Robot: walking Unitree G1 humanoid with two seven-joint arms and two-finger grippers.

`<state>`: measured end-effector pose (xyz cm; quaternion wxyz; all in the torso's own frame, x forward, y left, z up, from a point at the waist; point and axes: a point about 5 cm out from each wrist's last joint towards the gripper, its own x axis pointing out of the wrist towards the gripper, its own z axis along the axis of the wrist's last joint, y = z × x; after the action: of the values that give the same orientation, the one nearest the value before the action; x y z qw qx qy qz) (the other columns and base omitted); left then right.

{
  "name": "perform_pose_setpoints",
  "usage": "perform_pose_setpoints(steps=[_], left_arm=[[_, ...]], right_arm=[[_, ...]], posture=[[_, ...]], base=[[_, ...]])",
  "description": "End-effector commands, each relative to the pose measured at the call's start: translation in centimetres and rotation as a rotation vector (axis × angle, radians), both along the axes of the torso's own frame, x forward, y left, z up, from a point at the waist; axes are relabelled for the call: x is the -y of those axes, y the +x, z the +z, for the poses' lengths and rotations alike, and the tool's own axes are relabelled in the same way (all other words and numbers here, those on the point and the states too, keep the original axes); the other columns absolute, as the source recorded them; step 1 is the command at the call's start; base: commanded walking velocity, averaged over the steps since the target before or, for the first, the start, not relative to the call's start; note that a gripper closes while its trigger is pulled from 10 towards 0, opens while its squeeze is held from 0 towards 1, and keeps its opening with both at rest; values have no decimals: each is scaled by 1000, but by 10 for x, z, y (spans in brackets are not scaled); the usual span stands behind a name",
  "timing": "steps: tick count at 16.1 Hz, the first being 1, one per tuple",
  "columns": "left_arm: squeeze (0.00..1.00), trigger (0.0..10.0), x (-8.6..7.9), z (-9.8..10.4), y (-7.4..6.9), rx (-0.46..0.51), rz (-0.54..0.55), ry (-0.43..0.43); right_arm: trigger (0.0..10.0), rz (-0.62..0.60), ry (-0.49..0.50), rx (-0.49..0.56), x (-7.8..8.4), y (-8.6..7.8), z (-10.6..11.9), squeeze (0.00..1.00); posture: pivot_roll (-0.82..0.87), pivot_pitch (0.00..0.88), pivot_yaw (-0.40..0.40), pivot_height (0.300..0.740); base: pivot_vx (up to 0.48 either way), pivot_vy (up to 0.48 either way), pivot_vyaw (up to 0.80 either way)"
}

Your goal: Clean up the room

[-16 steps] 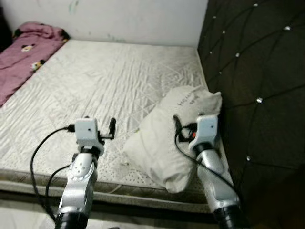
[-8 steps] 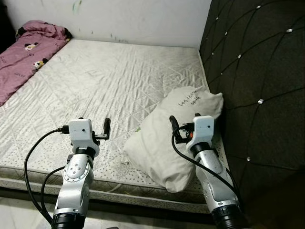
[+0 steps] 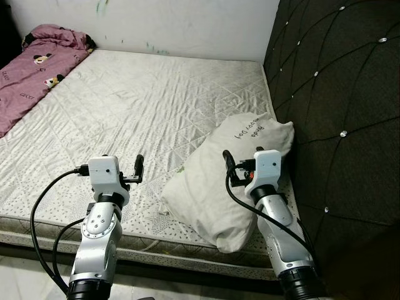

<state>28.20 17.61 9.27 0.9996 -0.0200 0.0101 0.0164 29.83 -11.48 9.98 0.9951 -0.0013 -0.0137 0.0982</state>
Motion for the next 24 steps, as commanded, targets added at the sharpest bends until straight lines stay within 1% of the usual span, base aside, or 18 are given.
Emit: perform_pose_setpoints(steps=[1, 15, 18, 24], left_arm=[[0, 10000, 1, 1, 2, -1, -1, -8], [0, 10000, 6, 2, 3, 8, -2, -19], [0, 10000, 6, 2, 2, 8, -1, -21], [0, 10000, 6, 2, 3, 6, 3, -23]], right_arm=[[10000, 10, -6, -4, 0, 2, 1, 0], [10000, 52, -20, 10, 0, 2, 2, 0], [10000, 55, -20, 11, 0, 1, 2, 0], [10000, 59, -19, 9, 0, 1, 3, 0]], posture=[[42, 0, -20, 740], [35, 0, -34, 740], [33, 0, -34, 719], [31, 0, -37, 719]], base=[[0, 0, 0], [0, 0, 0], [0, 0, 0], [0, 0, 0]])
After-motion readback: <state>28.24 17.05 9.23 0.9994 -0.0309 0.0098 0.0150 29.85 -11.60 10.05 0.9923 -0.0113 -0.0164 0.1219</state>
